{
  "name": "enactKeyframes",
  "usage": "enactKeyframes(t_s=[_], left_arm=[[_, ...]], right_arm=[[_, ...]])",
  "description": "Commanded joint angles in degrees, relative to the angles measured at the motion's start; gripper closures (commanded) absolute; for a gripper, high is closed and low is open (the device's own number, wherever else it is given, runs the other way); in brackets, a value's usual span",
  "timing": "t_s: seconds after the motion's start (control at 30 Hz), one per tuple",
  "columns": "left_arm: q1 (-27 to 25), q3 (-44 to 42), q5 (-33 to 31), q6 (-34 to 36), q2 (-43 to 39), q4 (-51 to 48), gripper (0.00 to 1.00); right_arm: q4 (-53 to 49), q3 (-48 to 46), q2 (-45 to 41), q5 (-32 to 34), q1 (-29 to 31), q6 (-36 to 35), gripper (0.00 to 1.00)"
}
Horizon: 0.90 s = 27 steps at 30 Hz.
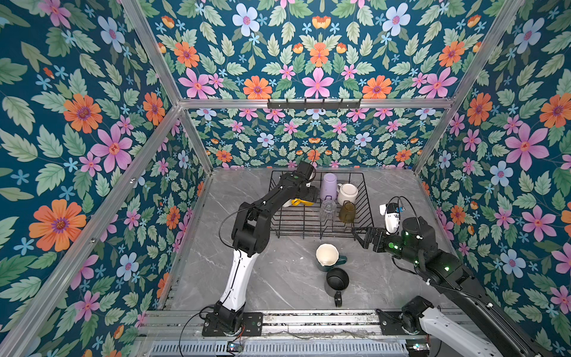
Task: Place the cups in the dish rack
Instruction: 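Open the left gripper and lift it off the yellow mug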
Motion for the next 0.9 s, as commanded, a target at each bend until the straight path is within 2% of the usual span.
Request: enactKeyframes(t_s=[0.0,0.3,0.87], left_arm=[[-0.02,0.05,-0.98,0.55,0.72,-0.8,0.24],[-0.02,0.2,-1.18,0.69,1.17,-0.54,0.14],[-0.02,0.14,-1.44,0.44,0.6,0.04,0.07]], right_arm=[[1.0,0.12,0.04,-0.19,0.04,0.04,0.03],[1.05,-0.11,-0.08,-0.19,0.04,0.02,0.03],[0.87,-0.07,-0.25,-0.14,0.04,0.03,0.03]])
